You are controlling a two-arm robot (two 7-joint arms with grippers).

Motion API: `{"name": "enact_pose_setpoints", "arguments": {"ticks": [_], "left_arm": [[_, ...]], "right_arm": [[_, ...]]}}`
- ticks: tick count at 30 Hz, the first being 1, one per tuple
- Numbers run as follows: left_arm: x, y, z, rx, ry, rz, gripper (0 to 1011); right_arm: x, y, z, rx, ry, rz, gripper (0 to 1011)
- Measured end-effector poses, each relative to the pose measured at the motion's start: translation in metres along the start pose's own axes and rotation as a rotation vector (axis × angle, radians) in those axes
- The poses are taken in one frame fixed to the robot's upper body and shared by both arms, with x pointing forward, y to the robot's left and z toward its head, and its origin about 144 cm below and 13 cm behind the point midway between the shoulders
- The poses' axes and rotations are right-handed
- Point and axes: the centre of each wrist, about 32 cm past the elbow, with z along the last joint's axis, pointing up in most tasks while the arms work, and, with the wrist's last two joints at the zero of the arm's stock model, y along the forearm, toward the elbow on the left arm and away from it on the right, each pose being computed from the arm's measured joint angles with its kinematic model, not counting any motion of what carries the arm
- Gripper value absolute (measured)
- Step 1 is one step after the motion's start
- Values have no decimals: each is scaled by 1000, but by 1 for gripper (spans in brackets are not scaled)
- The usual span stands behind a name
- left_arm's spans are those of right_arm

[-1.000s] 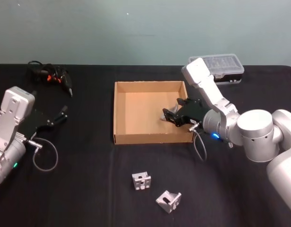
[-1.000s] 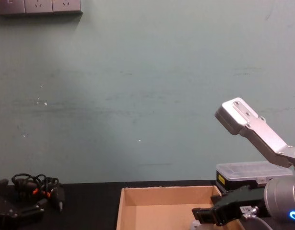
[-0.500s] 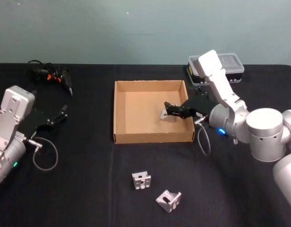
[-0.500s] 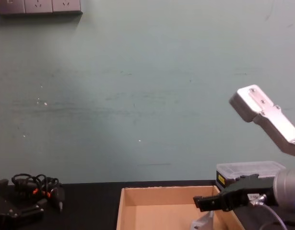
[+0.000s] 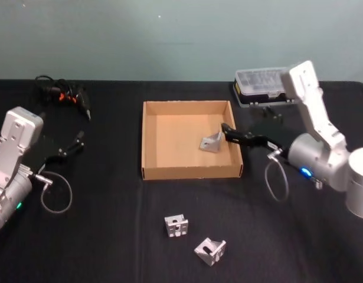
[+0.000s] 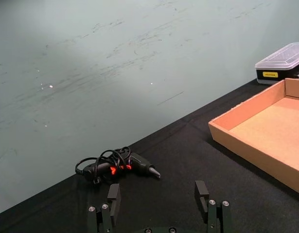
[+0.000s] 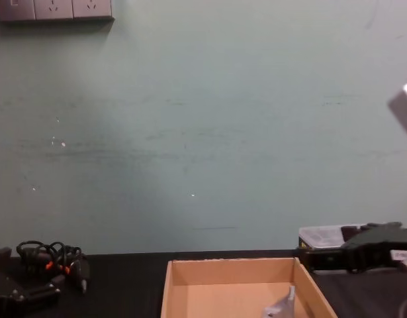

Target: Use one hand to pick up the angle iron from the table and place it into the box.

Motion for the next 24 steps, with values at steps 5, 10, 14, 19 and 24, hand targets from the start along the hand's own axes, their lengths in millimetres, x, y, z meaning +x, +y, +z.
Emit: {"name": "enact_pose_setpoints", "arguments": {"ticks": [5, 10, 14, 19, 24], "left_arm": [[0, 0, 0, 0, 0, 0, 1000], [0, 0, 0, 0, 0, 0, 1000], [0, 0, 0, 0, 0, 0, 1000], [0, 0, 0, 0, 0, 0, 1000], [0, 0, 0, 0, 0, 0, 1000]], "right_arm": [[6, -25, -1, 28, 16, 10, 1003], [8, -50, -2, 48, 17, 36, 1003], [8, -64, -3, 53, 13, 63, 1003], [5, -86, -7, 47, 6, 114, 1003], [1, -106, -12, 32, 12, 160, 1003]]}}
